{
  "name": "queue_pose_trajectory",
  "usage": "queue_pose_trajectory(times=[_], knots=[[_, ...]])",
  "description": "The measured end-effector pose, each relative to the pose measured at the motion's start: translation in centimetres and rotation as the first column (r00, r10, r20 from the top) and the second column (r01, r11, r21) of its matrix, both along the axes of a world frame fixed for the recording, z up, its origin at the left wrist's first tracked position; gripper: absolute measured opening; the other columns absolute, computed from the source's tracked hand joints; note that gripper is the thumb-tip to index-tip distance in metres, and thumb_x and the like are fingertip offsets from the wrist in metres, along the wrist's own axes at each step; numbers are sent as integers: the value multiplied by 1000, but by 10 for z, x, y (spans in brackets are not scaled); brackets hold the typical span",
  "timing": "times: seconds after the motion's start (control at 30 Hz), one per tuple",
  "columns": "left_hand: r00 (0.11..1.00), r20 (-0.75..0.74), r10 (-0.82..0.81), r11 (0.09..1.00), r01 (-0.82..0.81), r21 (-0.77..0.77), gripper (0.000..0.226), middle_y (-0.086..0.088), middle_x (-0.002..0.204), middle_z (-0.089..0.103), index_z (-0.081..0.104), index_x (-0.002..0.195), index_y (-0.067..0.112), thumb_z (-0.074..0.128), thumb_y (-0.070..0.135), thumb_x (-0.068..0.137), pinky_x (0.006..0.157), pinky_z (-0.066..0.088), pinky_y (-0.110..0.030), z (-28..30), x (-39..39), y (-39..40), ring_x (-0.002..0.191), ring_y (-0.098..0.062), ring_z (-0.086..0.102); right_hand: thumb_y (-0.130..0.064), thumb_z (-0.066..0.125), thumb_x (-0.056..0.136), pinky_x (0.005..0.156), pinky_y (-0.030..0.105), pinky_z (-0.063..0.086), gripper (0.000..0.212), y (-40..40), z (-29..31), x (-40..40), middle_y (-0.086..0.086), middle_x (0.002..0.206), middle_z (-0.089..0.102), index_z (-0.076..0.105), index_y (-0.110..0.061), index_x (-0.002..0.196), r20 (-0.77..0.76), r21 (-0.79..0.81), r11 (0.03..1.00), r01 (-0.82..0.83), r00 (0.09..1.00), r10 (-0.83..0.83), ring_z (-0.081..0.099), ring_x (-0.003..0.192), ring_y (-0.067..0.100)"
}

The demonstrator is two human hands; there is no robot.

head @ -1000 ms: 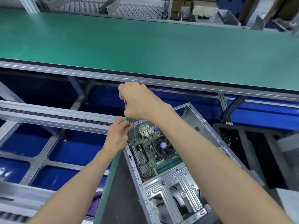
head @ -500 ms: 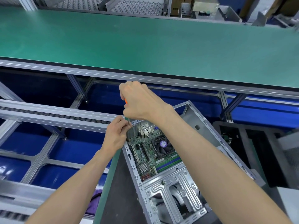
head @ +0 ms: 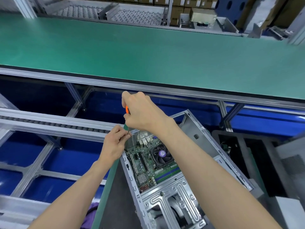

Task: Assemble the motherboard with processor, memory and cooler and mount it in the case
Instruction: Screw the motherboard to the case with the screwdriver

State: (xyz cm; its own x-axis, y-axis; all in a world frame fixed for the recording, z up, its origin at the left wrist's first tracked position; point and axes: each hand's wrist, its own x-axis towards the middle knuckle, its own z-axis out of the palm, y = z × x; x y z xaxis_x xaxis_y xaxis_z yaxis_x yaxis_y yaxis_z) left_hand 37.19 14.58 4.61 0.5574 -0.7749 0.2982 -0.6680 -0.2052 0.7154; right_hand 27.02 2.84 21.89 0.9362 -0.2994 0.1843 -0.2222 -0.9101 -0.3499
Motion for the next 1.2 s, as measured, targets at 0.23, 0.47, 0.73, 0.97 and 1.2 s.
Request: queue_pose_trajectory(times=[0.23,0.47,0.73,0.97,1.2], knots=[[999,-37,-18,1000,19,17,10,6,87,55,75,93,16,67,10,93,69,39,-15,4,-1,-1,82,-9,54,-11,63,82,69,47,51,27,-3,-5,-12,3,75,55,46,-12,103,82,72,996,46,995,-52,54,76,33],[996,-87,-19,996,26,83,29,12,86,58,67,106,30,78,14,84,70,40,-7,18,-3,5,78,-6,54,-15,64,80,66,40,46,27,-17,15,-34,0,66,55,44,-16,98,245,117,986,119,959,-145,49,71,27],[993,-101,64,996,-58,63,37,16,91,66,68,106,28,71,1,81,77,49,-10,19,-24,22,89,0,60,-17,64,81,68,42,49,22,-37,40,-64,-6,62,56,46,-17,93,372,143,964,226,890,-264,58,70,29],[968,205,-143,847,12,531,44,6,112,70,61,124,25,71,30,81,88,52,-31,27,-27,-7,107,-19,63,-19,66,81,71,41,47,23,-42,53,-78,-4,62,56,47,-17,93,403,123,956,268,866,-295,54,69,27],[953,232,-194,774,3,633,27,11,74,68,68,79,26,72,53,83,68,46,-31,20,-37,-35,79,-16,65,-18,67,80,74,41,48,23,-42,62,-86,-3,62,59,47,-17,92,431,149,948,280,845,-317,56,69,23]])
